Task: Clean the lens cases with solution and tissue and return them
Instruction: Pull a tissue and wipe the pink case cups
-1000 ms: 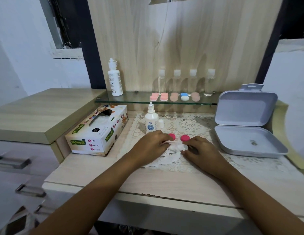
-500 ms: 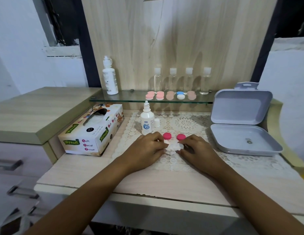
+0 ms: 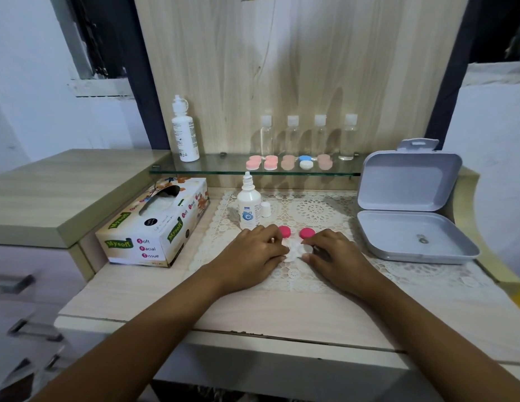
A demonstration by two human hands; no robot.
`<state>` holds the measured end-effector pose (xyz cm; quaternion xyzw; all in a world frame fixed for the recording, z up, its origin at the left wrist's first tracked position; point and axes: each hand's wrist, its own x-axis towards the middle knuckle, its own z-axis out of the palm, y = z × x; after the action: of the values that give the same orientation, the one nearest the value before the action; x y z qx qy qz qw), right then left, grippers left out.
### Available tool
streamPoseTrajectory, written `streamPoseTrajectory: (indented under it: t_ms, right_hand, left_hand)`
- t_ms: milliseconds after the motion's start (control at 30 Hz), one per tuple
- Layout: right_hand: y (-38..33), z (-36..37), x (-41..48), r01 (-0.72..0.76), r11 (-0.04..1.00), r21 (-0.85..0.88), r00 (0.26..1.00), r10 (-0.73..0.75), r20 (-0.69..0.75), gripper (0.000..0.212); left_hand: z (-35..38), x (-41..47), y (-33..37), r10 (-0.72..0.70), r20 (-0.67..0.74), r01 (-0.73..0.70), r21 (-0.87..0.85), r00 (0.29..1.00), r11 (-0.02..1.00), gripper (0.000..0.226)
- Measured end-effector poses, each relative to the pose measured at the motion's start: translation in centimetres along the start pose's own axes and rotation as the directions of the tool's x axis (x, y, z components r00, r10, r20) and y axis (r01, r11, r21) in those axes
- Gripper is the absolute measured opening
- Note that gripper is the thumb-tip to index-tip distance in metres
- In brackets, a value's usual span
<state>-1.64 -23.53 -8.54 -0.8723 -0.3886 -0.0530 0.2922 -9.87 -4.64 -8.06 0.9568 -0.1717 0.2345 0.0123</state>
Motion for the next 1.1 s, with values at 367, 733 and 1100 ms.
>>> streamPoseTrajectory:
  t_ms: [367,733,1100]
  right_hand:
    - [0.2,0.1,0.1,0.000,1.000,0.023,1.000,0.000,0.005,0.025]
    - [0.2,0.0,0.2,0.002,1.000,0.018,1.000,-0.002,0.002,0.027]
    - [0.4,0.1,0.2,0.010,1.000,0.014,1.000,-0.010,-0.010,0.028]
  left_hand:
    - [0.1,0.6,0.6,0.066,-0.087,-0.054,0.132,0.994,0.990,0.031]
    - [0.5,0.0,-0.3,-0.016,-0.041,0.017,0.023,0.999,1.000,0.032]
    - [-0.3,0.7,0.3,0.066,-0.044,-0.058,0.164,0.997,0.985,0.031]
